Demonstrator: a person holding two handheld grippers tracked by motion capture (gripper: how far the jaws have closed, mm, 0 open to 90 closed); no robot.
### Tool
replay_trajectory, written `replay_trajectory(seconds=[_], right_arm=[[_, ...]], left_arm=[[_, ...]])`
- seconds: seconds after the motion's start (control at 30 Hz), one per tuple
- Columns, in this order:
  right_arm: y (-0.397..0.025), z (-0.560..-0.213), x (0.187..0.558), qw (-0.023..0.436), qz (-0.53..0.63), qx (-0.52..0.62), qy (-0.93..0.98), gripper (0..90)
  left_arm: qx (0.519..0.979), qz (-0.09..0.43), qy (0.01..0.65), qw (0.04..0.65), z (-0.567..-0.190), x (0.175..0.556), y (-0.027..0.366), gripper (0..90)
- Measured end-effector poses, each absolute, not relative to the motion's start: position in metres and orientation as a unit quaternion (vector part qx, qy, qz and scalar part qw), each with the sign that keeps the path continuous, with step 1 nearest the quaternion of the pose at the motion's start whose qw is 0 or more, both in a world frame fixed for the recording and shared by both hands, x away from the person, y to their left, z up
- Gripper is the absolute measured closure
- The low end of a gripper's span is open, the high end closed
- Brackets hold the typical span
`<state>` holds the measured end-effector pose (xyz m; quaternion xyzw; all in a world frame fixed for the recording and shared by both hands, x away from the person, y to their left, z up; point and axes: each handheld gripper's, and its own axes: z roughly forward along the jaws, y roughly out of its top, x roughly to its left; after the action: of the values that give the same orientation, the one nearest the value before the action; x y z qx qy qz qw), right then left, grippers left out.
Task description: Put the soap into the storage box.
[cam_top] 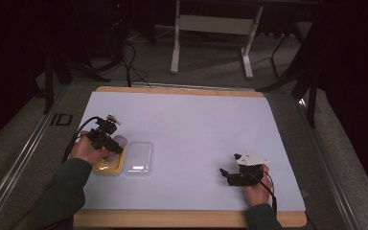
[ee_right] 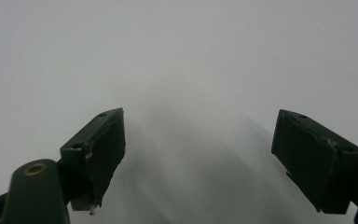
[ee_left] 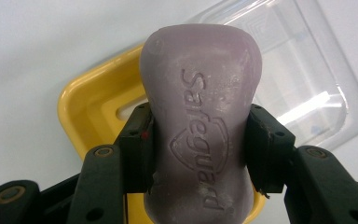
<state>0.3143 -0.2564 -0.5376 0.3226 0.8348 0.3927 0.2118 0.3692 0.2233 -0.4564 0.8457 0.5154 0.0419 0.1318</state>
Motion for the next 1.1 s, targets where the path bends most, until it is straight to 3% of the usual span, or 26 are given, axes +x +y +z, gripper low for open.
replay_trajectory(seconds=[1.1], right_arm=[[-0.256,-0.538,0.315,0.209,0.388,0.322,0.838,17.1]], left_arm=[[0.822,0.034,0.558,0.108,-0.484,0.364,0.235,49.7]])
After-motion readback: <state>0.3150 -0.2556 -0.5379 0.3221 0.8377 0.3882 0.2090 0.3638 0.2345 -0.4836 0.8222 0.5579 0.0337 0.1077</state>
